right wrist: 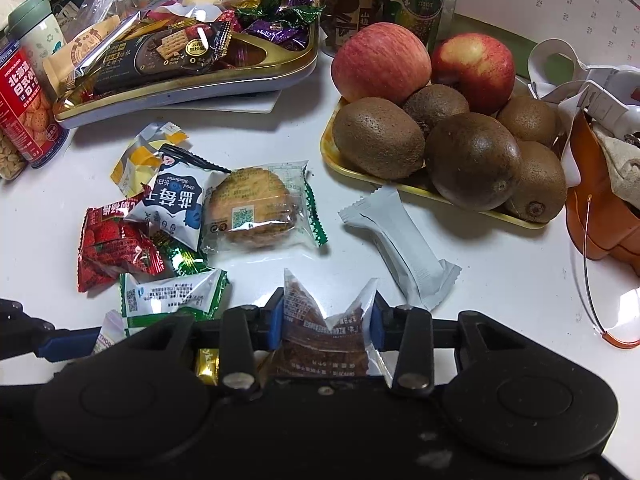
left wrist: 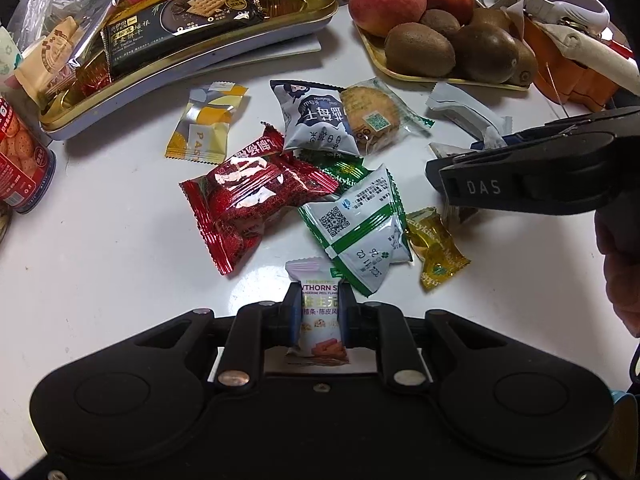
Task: Organize snacks
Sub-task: 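Carry both held packets to the gold tray and release them, then grasp the green wrapped candy with the left gripper while the right grasps the gold candy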
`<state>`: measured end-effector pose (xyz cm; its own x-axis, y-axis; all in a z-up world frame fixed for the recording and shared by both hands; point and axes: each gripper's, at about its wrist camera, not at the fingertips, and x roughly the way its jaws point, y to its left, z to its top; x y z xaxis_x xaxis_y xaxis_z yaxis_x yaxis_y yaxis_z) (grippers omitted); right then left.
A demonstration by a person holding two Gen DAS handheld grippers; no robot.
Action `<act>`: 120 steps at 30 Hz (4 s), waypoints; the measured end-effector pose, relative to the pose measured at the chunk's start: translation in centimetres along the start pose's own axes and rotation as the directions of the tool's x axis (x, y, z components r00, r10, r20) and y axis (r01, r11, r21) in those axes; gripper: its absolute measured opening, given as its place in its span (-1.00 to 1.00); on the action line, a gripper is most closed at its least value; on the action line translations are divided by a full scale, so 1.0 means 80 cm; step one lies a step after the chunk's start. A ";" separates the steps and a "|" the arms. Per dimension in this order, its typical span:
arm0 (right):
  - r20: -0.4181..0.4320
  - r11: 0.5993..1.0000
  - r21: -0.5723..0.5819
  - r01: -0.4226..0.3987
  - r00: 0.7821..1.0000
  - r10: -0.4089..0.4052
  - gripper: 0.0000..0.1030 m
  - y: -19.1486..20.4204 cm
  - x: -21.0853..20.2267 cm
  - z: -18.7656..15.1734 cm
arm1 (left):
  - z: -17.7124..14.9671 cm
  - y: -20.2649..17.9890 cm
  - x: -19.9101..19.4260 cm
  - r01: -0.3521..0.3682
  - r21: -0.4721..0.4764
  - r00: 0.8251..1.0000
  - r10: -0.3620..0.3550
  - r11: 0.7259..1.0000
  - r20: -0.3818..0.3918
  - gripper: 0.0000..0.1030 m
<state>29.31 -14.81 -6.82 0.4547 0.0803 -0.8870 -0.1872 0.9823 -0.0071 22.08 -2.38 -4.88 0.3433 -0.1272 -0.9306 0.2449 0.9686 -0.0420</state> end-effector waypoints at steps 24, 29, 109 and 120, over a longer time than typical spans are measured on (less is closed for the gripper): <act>0.063 0.994 -0.015 -0.105 0.992 0.106 -0.27 0.007 -0.088 -0.023 | -0.016 0.019 -0.070 -0.005 -0.101 0.997 0.013 0.995 0.078 -0.55; 0.087 0.985 -0.023 -0.173 0.981 0.175 -0.27 0.017 -0.164 -0.060 | -0.049 0.015 -0.121 0.025 -0.119 0.995 -0.013 0.993 0.098 -0.55; -0.102 0.928 0.365 -0.075 0.987 0.120 -0.11 -0.010 -0.067 -0.076 | -0.057 0.028 -0.037 0.007 -0.353 0.995 -0.040 0.936 -0.087 -0.27; -0.107 0.942 0.333 -0.047 0.990 0.088 -0.11 -0.003 -0.053 -0.069 | -0.049 0.026 -0.029 0.050 -0.375 0.995 -0.080 0.926 -0.063 -0.27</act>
<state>22.59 -16.29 -5.60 0.3411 0.1475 -0.9284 0.0918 0.9777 0.1890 18.21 0.76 -4.21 0.2649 -0.1901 -0.9453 -0.0959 0.9703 -0.2220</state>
